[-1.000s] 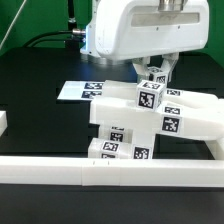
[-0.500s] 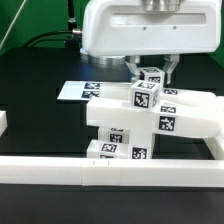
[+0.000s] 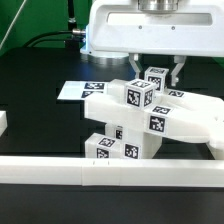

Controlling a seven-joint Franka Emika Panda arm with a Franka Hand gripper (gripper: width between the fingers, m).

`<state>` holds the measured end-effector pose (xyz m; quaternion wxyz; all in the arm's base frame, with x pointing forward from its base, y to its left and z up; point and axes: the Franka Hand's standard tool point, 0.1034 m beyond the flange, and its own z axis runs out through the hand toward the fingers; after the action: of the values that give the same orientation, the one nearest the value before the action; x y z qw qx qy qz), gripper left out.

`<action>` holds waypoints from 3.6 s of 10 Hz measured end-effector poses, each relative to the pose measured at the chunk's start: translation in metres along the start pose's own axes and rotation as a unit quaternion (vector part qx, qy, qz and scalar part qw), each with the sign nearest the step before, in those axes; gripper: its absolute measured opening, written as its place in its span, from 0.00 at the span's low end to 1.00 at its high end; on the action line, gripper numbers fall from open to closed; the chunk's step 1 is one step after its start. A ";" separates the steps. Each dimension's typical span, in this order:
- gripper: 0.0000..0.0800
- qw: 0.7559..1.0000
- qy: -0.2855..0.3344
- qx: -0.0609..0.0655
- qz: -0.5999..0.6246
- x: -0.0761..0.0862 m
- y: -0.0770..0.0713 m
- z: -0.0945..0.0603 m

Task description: Assemble chair

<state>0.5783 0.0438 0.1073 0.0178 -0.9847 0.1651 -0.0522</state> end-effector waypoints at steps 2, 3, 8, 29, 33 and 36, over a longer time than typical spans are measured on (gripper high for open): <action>0.76 0.998 0.000 0.003 -0.055 0.004 0.007 -0.001; 0.80 0.998 0.000 0.010 -0.068 0.006 0.011 -0.002; 0.81 0.965 -0.003 0.005 -0.263 0.003 0.007 -0.002; 0.34 0.934 -0.004 -0.006 -0.357 0.001 0.011 0.000; 0.34 0.973 -0.004 0.005 -0.230 0.003 0.015 0.000; 0.34 0.999 -0.004 0.020 -0.031 0.005 0.021 0.001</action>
Offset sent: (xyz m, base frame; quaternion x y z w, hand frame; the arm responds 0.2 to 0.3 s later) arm -0.0071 0.0165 0.0097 0.0607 -0.0351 -0.1691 0.9831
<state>0.5760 0.0227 0.1061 0.0364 -0.9891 0.1333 -0.0516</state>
